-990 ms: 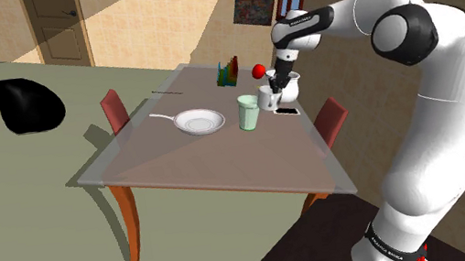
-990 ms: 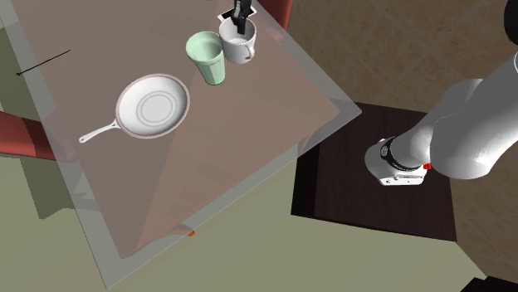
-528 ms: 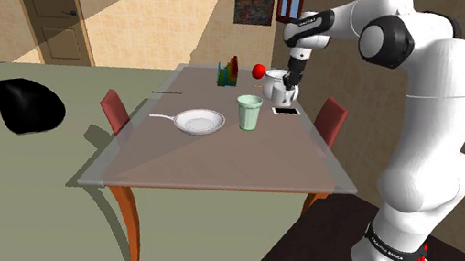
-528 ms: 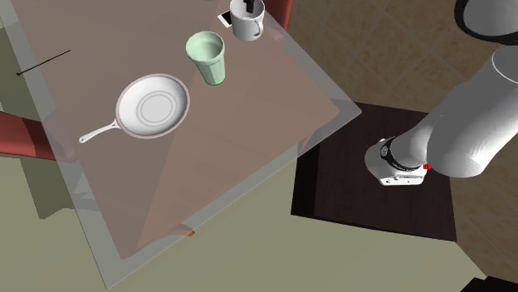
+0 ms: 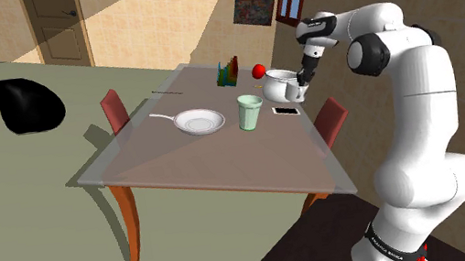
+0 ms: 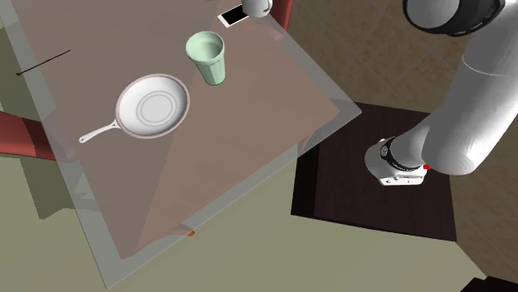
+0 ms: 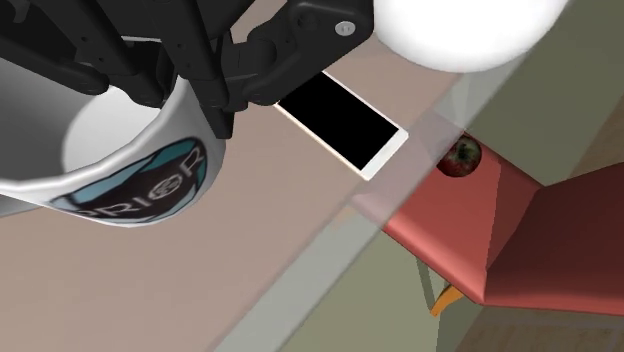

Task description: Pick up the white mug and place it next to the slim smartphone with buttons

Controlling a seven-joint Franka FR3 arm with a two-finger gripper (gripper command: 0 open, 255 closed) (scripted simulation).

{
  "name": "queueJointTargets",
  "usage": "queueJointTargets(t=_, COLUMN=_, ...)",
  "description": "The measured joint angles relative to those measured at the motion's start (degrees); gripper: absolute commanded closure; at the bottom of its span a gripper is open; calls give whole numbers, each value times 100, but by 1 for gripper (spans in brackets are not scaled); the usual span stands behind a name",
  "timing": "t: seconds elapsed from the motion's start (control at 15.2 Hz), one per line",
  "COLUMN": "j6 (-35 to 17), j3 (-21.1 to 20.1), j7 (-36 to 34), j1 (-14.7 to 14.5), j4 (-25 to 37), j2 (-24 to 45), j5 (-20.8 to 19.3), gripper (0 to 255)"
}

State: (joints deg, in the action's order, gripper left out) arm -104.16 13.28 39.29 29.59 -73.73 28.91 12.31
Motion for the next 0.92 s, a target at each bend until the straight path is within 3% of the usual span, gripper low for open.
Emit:
queueJointTargets(t=0.2, j6=423, j3=20, j7=270, j1=399, j4=1036, j2=649, j5=136, gripper=255)
queueJointTargets(t=0.33, j6=473, j3=18, j7=334, j1=492, j4=1249, j2=825, j5=166, gripper=255)
queueJointTargets(t=0.92, j6=-120, j3=1, j7=437, j1=460, j4=731, j2=915, j5=207, gripper=255)
